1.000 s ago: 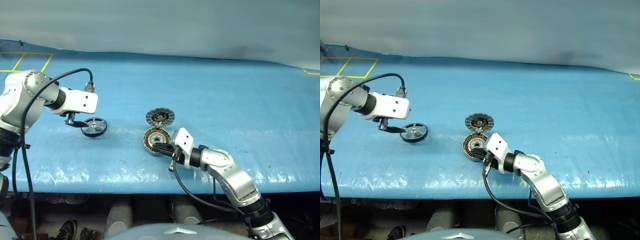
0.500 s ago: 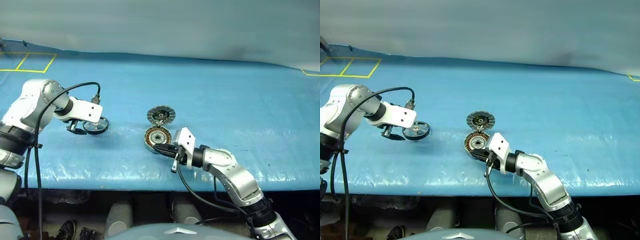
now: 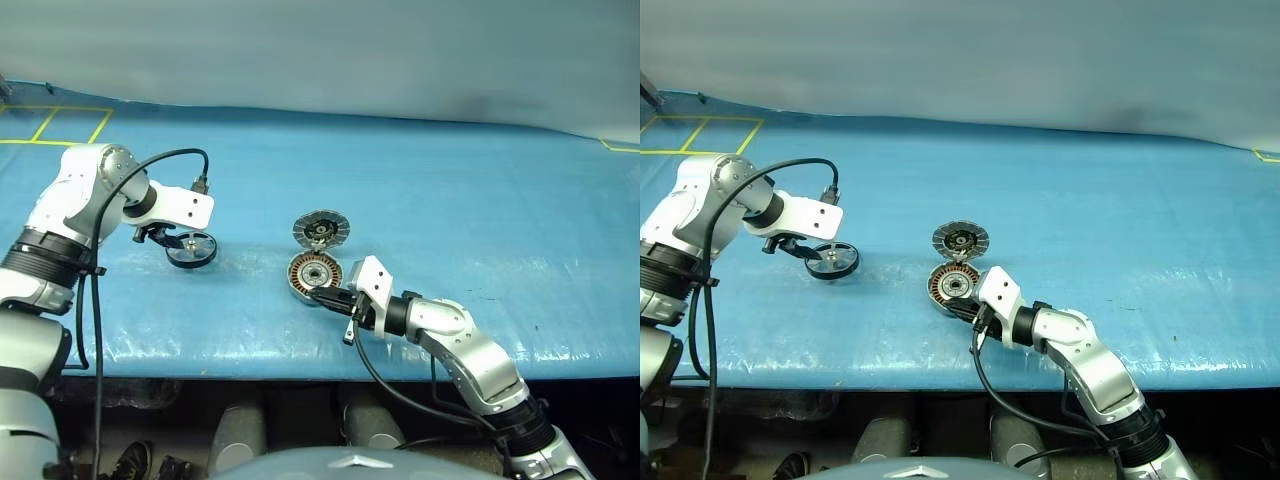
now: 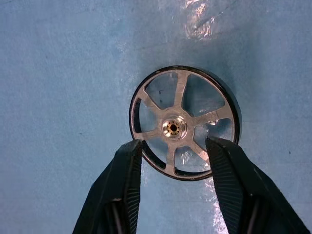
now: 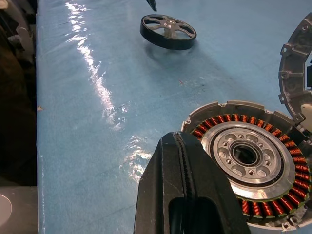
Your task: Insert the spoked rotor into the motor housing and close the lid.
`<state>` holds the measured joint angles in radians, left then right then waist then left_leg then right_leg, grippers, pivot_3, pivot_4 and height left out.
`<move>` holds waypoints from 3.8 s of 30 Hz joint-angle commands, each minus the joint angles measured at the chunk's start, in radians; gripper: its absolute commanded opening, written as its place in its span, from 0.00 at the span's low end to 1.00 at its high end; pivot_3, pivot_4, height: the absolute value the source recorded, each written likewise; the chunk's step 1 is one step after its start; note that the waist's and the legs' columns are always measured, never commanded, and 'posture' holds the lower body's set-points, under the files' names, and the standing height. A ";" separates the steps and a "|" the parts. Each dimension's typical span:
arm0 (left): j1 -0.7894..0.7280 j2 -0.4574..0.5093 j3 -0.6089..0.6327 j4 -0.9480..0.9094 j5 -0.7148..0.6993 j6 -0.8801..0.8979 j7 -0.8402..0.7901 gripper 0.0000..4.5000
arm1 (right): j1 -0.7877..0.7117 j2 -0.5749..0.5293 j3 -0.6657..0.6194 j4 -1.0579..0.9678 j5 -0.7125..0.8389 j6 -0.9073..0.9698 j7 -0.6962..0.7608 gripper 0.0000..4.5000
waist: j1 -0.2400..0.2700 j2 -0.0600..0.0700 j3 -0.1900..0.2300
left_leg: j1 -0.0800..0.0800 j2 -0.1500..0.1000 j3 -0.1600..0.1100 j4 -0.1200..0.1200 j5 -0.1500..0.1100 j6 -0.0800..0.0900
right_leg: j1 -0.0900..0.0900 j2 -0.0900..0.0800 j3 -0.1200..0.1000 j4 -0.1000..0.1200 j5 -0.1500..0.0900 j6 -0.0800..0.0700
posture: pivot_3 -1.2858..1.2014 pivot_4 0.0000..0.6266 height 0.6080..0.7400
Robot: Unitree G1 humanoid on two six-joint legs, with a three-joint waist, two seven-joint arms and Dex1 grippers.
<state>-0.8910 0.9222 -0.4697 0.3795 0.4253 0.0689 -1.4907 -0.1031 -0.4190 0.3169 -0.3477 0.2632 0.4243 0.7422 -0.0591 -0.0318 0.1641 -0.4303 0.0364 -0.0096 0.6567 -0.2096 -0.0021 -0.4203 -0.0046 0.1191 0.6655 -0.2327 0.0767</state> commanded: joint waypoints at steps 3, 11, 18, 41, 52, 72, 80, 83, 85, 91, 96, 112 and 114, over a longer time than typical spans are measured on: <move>-0.026 -0.034 -0.023 0.053 0.036 -0.031 0.014 0.49 | -0.003 0.007 -0.006 -0.033 -0.002 -0.012 -0.010 0.00 | 0.000 0.000 0.000 | 0.000 0.000 0.000 0.001 0.000 0.000 | 0.000 0.000 0.000 0.000 0.000 0.000 | 0.52 0.24 1.00; -0.008 -0.067 -0.024 0.103 0.057 -0.050 0.056 0.49 | 0.002 0.011 -0.009 -0.037 -0.006 -0.016 -0.022 0.00 | 0.000 0.000 0.000 | 0.000 0.000 0.000 0.001 0.000 0.000 | 0.000 0.000 0.000 0.000 0.001 0.001 | 0.52 0.24 1.00; 0.031 -0.049 -0.023 0.093 0.056 -0.054 0.058 0.49 | 0.004 0.009 -0.011 -0.039 -0.009 -0.018 -0.031 0.00 | 0.000 0.000 0.000 | 0.000 0.000 0.000 0.001 0.000 0.000 | 0.000 0.000 0.000 0.000 0.001 0.002 | 0.52 0.24 1.00; 0.094 -0.095 -0.007 0.125 0.059 -0.030 0.111 0.49 | 0.000 0.020 -0.010 -0.037 -0.022 -0.022 -0.037 0.00 | -0.002 0.006 -0.004 | 0.011 0.000 0.001 0.001 0.000 0.000 | 0.010 0.000 0.001 0.001 0.001 0.001 | 0.52 0.24 1.00; 0.104 -0.103 -0.005 0.133 0.065 -0.046 0.124 0.38 | 0.000 0.027 -0.011 -0.036 -0.026 -0.027 -0.055 0.00 | -0.002 0.008 -0.005 | 0.012 0.000 0.002 0.001 0.000 0.000 | 0.010 0.000 0.002 0.001 0.001 0.001 | 0.52 0.24 1.00; 0.194 -0.073 0.196 0.055 -0.161 -0.247 0.294 0.38 | 0.046 0.020 -0.072 -0.034 -0.020 -0.080 -0.091 0.00 | 0.001 0.008 -0.005 | 0.002 0.000 0.001 0.000 0.000 0.001 | 0.001 -0.001 0.001 0.000 0.002 0.003 | 0.52 0.24 1.00; 0.298 -0.104 0.303 -0.013 -0.404 -0.302 0.249 0.38 | 0.083 0.004 -0.134 -0.013 -0.019 -0.104 -0.104 0.00 | 0.005 0.008 -0.005 | 0.001 0.000 0.001 0.002 0.000 0.001 | 0.002 -0.001 0.001 0.000 0.002 0.002 | 0.52 0.24 1.00; 0.316 -0.125 0.311 -0.038 -0.448 -0.297 0.251 0.38 | 0.091 0.008 -0.144 0.005 -0.015 -0.115 -0.106 0.00 | 0.008 0.008 -0.005 | 0.002 0.000 0.001 0.003 0.000 0.001 | 0.004 -0.001 0.001 0.000 0.002 0.002 | 0.52 0.24 1.00; 0.318 -0.139 0.307 -0.044 -0.458 -0.297 0.250 0.38 | 0.098 0.010 -0.147 0.014 -0.012 -0.121 -0.104 0.00 | 0.008 0.008 -0.005 | 0.002 0.000 0.001 0.004 0.000 0.001 | 0.004 -0.001 0.001 0.000 0.002 0.003 | 0.52 0.24 1.00; 0.303 -0.211 0.286 -0.044 -0.485 -0.299 0.245 0.38 | 0.139 0.025 -0.166 0.025 0.035 -0.154 -0.073 0.00 | 0.009 0.008 -0.005 | 0.002 0.000 0.000 0.004 0.000 0.001 | 0.004 0.000 0.001 0.000 0.002 0.003 | 0.52 0.24 1.00; 0.280 -0.252 0.270 -0.025 -0.486 -0.303 0.235 0.38 | 0.159 0.040 -0.189 0.046 0.075 -0.184 -0.044 0.00 | 0.009 0.008 -0.005 | 0.002 -0.001 0.000 0.004 0.000 0.001 | 0.005 0.000 0.001 0.000 0.002 0.003 | 0.52 0.24 1.00; 0.216 -0.361 0.234 -0.017 -0.537 -0.225 0.127 0.38 | 0.206 0.060 -0.195 0.103 0.056 -0.259 -0.052 0.00 | 0.010 0.008 -0.005 | 0.003 -0.001 0.000 0.005 0.000 0.001 | 0.006 0.000 0.001 -0.001 0.002 0.003 | 0.52 0.24 1.00; 0.207 -0.372 0.228 -0.005 -0.533 -0.228 0.123 0.38 | 0.211 0.060 -0.195 0.100 0.056 -0.262 -0.054 0.00 | 0.010 0.008 -0.005 | 0.003 -0.001 0.000 0.005 0.000 0.001 | 0.006 0.000 0.001 -0.001 0.002 0.003 | 0.52 0.24 1.00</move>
<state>-0.6562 0.5535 -0.2448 0.3767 -0.0936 -0.1569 -1.3593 0.1053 -0.3614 0.1393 -0.2316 0.3174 0.1830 0.6914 -0.0489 -0.0239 0.1595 -0.4278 0.0354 -0.0097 0.6615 -0.2094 -0.0013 -0.4145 -0.0049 0.1204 0.6641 -0.2305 0.0799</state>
